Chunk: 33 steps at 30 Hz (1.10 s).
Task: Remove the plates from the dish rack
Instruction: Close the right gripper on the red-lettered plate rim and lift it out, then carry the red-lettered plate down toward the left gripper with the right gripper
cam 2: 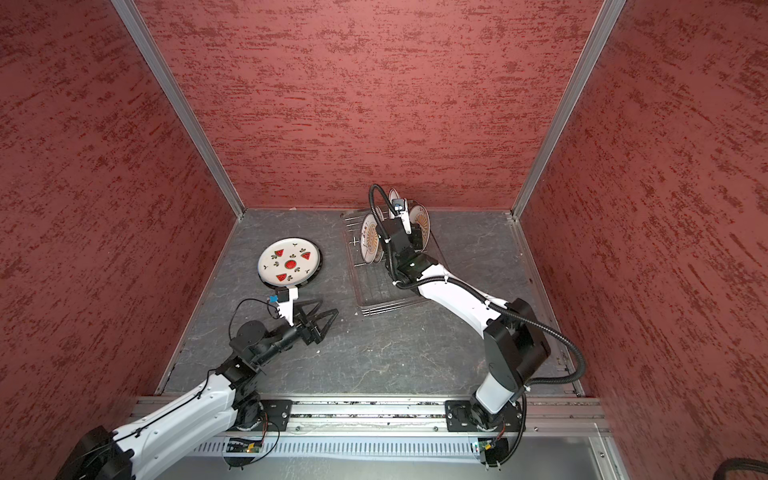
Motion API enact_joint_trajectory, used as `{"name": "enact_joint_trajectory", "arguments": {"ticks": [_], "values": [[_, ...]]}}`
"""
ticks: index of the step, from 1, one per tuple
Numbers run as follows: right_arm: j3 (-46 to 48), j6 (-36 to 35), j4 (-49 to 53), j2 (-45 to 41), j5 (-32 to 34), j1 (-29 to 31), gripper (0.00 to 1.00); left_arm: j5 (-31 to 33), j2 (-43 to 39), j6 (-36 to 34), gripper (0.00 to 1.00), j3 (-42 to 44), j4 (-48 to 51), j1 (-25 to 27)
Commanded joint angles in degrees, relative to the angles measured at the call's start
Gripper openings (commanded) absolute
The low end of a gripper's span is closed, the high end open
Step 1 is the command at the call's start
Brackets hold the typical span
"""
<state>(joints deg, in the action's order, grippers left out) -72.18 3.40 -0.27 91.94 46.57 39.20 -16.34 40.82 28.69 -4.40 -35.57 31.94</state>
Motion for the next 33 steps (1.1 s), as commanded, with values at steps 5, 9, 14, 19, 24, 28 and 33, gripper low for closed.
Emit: {"name": "enact_joint_trajectory", "arguments": {"ticks": [5, 9, 14, 19, 24, 28, 33], "values": [[6.5, -2.66, -9.0, -10.98, 3.57, 2.8, 0.02, 1.39, -0.7, 2.02, 0.99, -1.38, 0.79, 0.31], [10.87, -0.7, -8.69, -16.4, -0.05, 3.25, 0.02, 1.62, -1.17, 2.46, 0.99, -1.24, 1.03, 0.31], [18.09, 1.98, -9.74, -25.12, -5.09, 3.25, 0.02, 2.37, -3.07, 2.7, 0.99, -0.63, 1.56, 0.31], [23.46, 8.32, -8.16, -34.12, -18.58, 3.16, 0.03, -2.93, -3.89, 2.02, 0.99, 0.21, -1.73, 0.46], [27.99, 14.5, -10.02, -40.23, -34.96, 3.16, 0.03, -6.37, -5.04, 2.45, 0.99, 0.98, -4.07, 0.49], [30.56, 17.47, -12.41, -41.75, -42.84, 3.16, 0.03, -6.04, -7.04, 3.11, 0.99, 1.04, -2.18, 0.41], [35.47, 19.56, -20.63, -41.54, -52.3, 3.16, 0.03, -9.17, -6.54, 6.25, 0.99, 3.27, -9.52, 0.4]]}}
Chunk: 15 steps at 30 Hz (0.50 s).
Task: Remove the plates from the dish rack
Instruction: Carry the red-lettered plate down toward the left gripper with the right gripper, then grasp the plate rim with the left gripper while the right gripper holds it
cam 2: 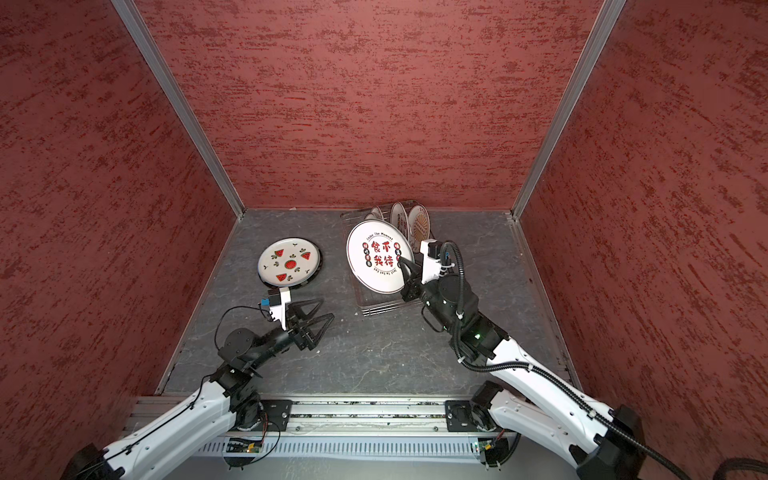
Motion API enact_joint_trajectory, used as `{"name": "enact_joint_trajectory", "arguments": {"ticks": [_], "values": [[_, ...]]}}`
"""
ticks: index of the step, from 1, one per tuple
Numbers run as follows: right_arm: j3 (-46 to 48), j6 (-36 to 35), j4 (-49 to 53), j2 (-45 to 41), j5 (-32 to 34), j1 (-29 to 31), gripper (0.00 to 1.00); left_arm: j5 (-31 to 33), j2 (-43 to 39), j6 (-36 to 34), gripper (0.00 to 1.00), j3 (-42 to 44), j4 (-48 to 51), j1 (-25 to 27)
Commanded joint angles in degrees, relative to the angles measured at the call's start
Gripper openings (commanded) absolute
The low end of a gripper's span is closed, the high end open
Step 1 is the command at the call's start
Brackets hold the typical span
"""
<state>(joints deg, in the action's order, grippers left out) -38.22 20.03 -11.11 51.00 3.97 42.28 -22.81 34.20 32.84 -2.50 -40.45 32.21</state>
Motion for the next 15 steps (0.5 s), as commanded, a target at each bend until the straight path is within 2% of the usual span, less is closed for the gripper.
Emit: {"name": "enact_joint_trajectory", "arguments": {"ticks": [1, 6, 15], "values": [[2.63, 3.23, -11.85, -0.55, -11.62, 0.08, 0.03, -3.39, -0.01, 2.33, 0.99, 1.72, -5.46, 0.14], [9.15, 3.65, -20.64, -2.55, -16.51, 0.08, 0.03, -2.39, -0.81, 4.5, 0.99, 4.19, -10.15, 0.14], [18.19, 7.68, -31.44, -7.16, -22.95, -0.01, 0.02, 0.39, -7.19, 2.68, 0.99, 3.65, -4.62, 2.64]]}}
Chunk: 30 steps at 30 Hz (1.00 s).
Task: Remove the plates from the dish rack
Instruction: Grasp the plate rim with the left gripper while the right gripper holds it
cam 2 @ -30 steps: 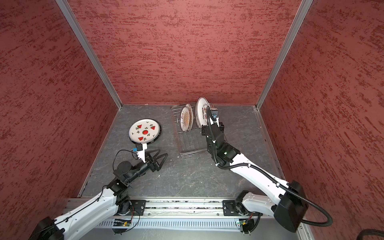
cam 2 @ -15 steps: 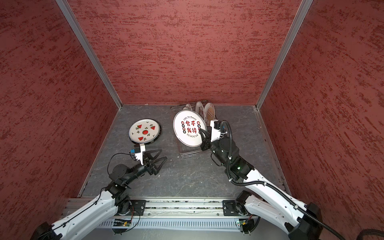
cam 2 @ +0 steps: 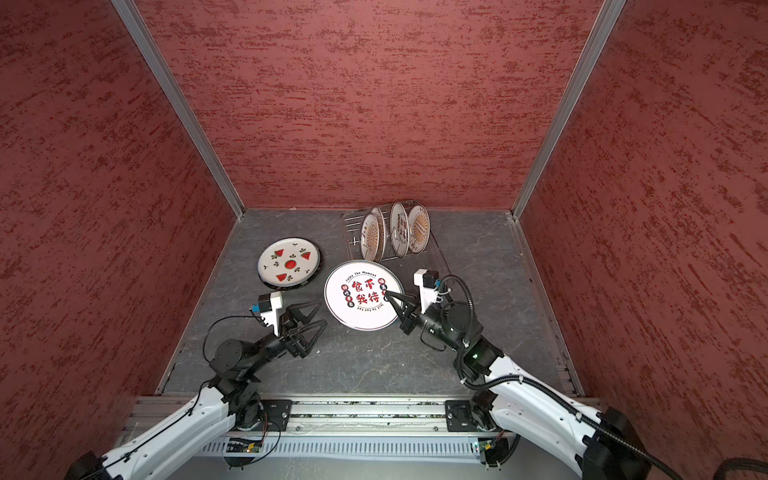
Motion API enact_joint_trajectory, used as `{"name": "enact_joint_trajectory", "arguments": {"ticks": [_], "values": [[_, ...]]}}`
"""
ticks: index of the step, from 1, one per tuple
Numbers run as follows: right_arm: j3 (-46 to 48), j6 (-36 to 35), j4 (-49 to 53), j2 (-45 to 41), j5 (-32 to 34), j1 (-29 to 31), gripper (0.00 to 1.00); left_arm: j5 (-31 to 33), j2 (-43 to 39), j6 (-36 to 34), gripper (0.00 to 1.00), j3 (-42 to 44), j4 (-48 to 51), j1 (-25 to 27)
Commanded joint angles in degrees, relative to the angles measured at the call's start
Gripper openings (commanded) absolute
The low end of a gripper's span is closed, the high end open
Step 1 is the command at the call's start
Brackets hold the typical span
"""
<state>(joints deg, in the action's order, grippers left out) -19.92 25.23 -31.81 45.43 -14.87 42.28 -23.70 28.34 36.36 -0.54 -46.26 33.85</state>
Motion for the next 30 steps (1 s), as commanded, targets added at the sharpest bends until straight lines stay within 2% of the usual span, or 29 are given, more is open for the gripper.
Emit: {"name": "enact_joint_trajectory", "arguments": {"ticks": [1, 4, 10, 12, 13, 18, 22, 30], "values": [[0.5, 2.73, -11.8, -1.62, -4.51, -0.01, 0.02, 1.44, -1.9, -1.72, 0.99, 0.95, 2.93, 1.48], [1.67, 3.32, -14.6, -0.83, -5.07, -0.01, 0.02, 3.13, -2.09, -4.22, 1.0, -1.24, 7.23, 3.17], [2.84, 3.57, -17.87, 1.47, -5.71, -0.01, 0.02, 5.08, 0.49, -5.02, 0.99, -2.8, 7.77, 4.55], [3.05, 4.01, -18.5, 1.81, -6.51, -0.05, 0.02, 4.98, 1.3, -4.65, 0.96, -2.8, 6.34, 4.65], [3.05, 4.03, -18.63, 1.94, -6.69, -0.06, 0.02, 5.13, 1.6, -4.27, 0.94, -2.85, 5.74, 4.73], [3.18, 3.86, -18.71, 3.2, -5.07, -0.01, 0.02, 6.13, 2.75, -3.12, 0.69, -3.24, 3.5, 5.0], [1.55, 4.15, -15.26, 4.78, -2.97, -0.01, 0.02, 5.29, 3.64, -3.22, 0.6, -3.8, 3.23, 5.35], [0.7, 4.21, -15.76, 7.48, -2.26, -0.01, 0.02, 4.48, 6.61, -2.43, 0.33, -4.78, 3.82, 5.62]]}}
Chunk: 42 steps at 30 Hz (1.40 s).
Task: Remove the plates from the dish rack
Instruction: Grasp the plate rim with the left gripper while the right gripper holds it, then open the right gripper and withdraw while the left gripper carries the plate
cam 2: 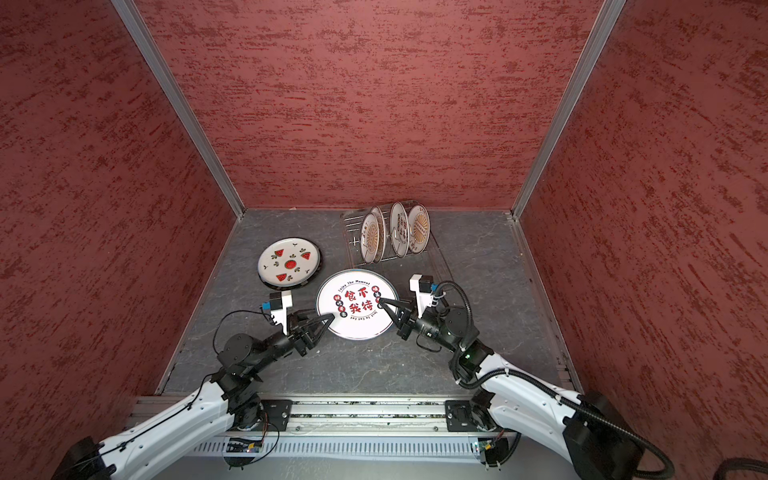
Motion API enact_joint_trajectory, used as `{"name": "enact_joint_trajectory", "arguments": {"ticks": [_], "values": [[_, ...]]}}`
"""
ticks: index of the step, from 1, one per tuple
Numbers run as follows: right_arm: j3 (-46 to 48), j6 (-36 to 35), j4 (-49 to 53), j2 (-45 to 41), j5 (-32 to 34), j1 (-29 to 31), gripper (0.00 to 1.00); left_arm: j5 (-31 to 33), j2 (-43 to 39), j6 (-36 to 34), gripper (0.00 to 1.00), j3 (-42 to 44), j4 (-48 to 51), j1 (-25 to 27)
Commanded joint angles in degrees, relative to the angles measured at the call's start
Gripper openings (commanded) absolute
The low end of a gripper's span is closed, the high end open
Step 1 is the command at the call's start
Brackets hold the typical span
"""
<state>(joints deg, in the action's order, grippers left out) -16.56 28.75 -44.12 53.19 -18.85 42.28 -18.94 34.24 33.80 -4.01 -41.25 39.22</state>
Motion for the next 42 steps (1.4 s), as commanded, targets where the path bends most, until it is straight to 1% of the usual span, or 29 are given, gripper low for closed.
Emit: {"name": "enact_joint_trajectory", "arguments": {"ticks": [1, 5, 8, 11, 13, 19, 20, 21, 22, 23, 24, 25, 26, 28, 30, 33, 36, 38, 42], "values": [[-2.85, 0.62, -2.83, -0.28, 2.24, -0.01, 0.02, -0.31, 0.89, 0.27, 0.3, -1.35, -1.19, 0.31], [-3.74, 0.0, 0.12, -0.54, 4.04, -0.01, 0.02, 1.46, 0.83, 0.97, 0.09, -1.52, 0.48, 0.33], [-4.27, -0.62, 1.49, -0.22, 4.34, -0.01, 0.02, 1.72, 1.05, 0.9, 0.03, -1.72, 0.73, 0.33], [-4.58, -1.13, 1.66, 0.5, 4.61, -0.01, 0.03, 1.36, 1.37, 1.16, 0.0, -2.28, 1.19, 0.33], [-4.63, -1.29, 1.58, 0.94, 4.7, -0.02, 0.06, 1.27, 1.53, 1.22, 0.0, -2.58, 1.53, 0.33], [-4.89, -1.33, 1.4, 1.82, 4.19, -0.01, 0.18, 3.32, 0.86, 2.4, 0.0, -2.59, 2.62, 0.35], [-4.93, -1.33, 1.56, 1.98, 4.01, -0.01, 0.22, 3.84, 0.57, 2.52, 0.0, -2.64, 2.95, 0.33], [-4.98, -1.42, 1.73, 2.09, 3.85, -0.01, 0.27, 4.11, 0.44, 2.55, 0.0, -2.67, 3.19, 0.33], [-5.12, -1.5, 1.99, 2.25, 3.67, -0.01, 0.39, 4.26, 0.34, 2.74, 0.0, -2.76, 3.2, 0.33], [-5.22, -1.51, 2.25, 2.35, 3.56, -0.01, 0.58, 4.2, 0.35, 2.85, 0.0, -2.84, 3.11, 0.33], [-5.45, -1.23, 3.0, 2.36, 3.95, -0.01, 0.82, 4.04, 0.27, 2.87, 0.0, -3.04, 3.24, 0.35], [-5.84, -0.86, 4.15, 2.28, 5.13, -0.03, 0.97, 4.0, 0.3, 2.93, 0.0, -3.26, 3.52, 0.34], [-5.98, -0.65, 4.76, 2.19, 6.15, -0.01, 0.99, 4.03, 0.3, 3.05, 0.0, -3.37, 3.78, 0.33], [-5.66, -0.45, 5.02, 1.79, 8.28, -0.01, 0.99, 4.07, 0.06, 3.05, 0.0, -3.46, 3.98, 0.33], [-5.12, -0.62, 4.77, 1.4, 9.04, -0.01, 0.99, 4.63, -0.35, 3.12, 0.0, -3.61, 4.95, 0.33], [-4.03, -0.79, 3.21, 0.57, 8.83, -0.03, 0.99, 6.29, -1.39, 3.78, 0.0, -4.03, 7.68, 0.17], [-3.1, -1.17, 2.88, -0.59, 9.23, -0.01, 0.99, 9.47, -3.03, 6.66, 0.0, -4.98, 13.08, -0.92], [-2.87, -1.73, 3.28, -1.22, 9.16, -0.01, 0.99, 9.77, -4.09, 7.77, 0.0, -5.07, 15.67, -2.13], [-2.6, -2.71, 3.51, -1.35, 8.14, -0.01, 0.99, 8.81, -6.29, 9.43, 0.0, -4.78, 17.62, -4.84]]}}
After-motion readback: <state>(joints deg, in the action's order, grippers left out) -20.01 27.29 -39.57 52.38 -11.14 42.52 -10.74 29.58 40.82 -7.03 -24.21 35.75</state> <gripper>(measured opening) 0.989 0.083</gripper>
